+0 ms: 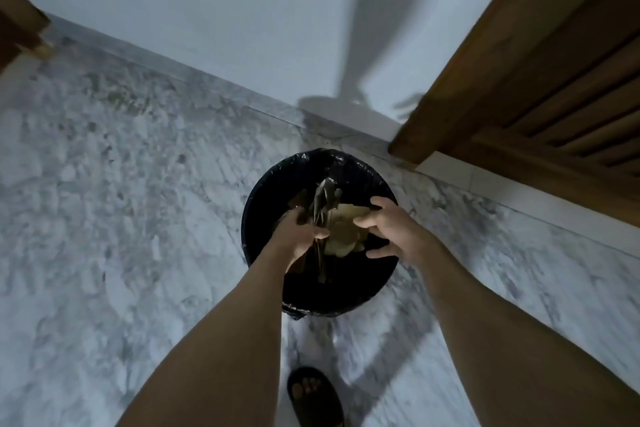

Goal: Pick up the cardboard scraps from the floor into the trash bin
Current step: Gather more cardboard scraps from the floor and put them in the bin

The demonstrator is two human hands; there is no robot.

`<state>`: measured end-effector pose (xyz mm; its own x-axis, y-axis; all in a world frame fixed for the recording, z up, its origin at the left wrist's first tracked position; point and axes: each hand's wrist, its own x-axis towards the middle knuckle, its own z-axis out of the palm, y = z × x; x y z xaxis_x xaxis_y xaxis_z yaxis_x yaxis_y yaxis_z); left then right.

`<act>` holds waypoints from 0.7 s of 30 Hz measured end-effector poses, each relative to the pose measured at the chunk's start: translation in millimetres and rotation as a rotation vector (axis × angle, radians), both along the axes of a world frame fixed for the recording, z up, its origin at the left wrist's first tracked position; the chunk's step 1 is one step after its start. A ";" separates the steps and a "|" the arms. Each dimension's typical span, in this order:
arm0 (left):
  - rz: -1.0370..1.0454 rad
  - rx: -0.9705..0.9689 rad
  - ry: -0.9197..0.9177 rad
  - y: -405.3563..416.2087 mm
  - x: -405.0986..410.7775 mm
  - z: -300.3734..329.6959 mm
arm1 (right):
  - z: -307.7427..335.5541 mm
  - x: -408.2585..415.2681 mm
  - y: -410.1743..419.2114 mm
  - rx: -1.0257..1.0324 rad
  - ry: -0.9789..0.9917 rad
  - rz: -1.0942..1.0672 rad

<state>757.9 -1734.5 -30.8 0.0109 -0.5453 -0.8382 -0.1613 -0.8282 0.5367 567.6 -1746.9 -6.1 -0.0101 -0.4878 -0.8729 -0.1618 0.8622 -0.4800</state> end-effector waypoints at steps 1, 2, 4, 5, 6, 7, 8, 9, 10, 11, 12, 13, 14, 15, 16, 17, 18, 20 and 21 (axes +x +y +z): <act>0.042 -0.045 -0.036 2.7 4.9 -3.3 | 0.4 1.6 0.0 -0.001 0.015 0.003; 0.078 -0.089 -0.053 5.2 11.0 -7.4 | 1.1 3.3 0.1 -0.005 0.034 0.020; 0.148 -0.133 -0.059 10.1 22.6 -6.1 | 5.1 9.8 1.7 -0.021 0.071 0.064; 0.184 -0.147 -0.060 12.7 28.0 0.5 | 8.7 16.1 2.4 -0.023 0.080 0.089; 0.204 -0.148 -0.060 16.5 35.5 7.2 | 12.7 24.3 2.8 -0.025 0.086 0.112; 0.215 -0.156 -0.059 20.4 43.2 16.0 | 16.9 34.3 3.4 -0.029 0.097 0.141; 0.232 -0.159 -0.059 25.2 54.0 20.9 | 20.7 46.6 4.4 -0.038 0.105 0.174; 0.259 -0.166 -0.055 30.4 66.5 24.2 | 24.3 61.8 5.6 -0.049 0.114 0.207; 0.286 -0.167 -0.049 36.7 81.0 26.6 | 28.0 79.7 7.4 -0.061 0.121 0.239; 0.310 -0.169 -0.052 44.7 97.6 28.2 | 31.9 100.5 9.7 -0.071 0.133 0.274; 0.336 -0.166 -0.059 55.0 116.4 27.9 | 35.9 124.2 13.6 -0.078 0.138 0.310; 0.364 -0.161 -0.066 66.8 136.2 28.6 | 39.4 149.7 19.1 -0.079 0.135 0.348; 0.392 -0.152 -0.066 79.6 157.8 29.3 | 42.7 177.7 26.0 -0.081 0.124 0.384; 0.431 -0.147 -0.066 95.1 182.5 31.4 | 46.1 208.6 35.2 -0.077 0.109 0.421; 0.474 -0.140 -0.072 112.5 208.9 33.1 | 48.0 241.1 46.2 -0.075 0.096 0.460; 0.523 -0.130 -0.084 131.8 237.0 37.4 | 49.5 276.0 58.7 -0.073 0.087 0.511; 0.567 -0.113 -0.105 152.5 265.5 40.2 | 50.9 311.3 72.6 -0.072 0.082 0.570; 0.657 -0.083 -0.139 199.9 324.4 43.9 | 51.9 384.2 106.0 -0.074 0.056 0.691; 0.711 -0.074 -0.148 226.4 354.2 45.9 | 53.7 421.8 125.9 -0.080 0.028 0.751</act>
<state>1112.0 -1508.1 15.1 0.4935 -0.4199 -0.7617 0.3267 -0.7221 0.6097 989.3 -1621.0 47.6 0.3281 -0.4345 -0.8388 -0.7054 0.4779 -0.5235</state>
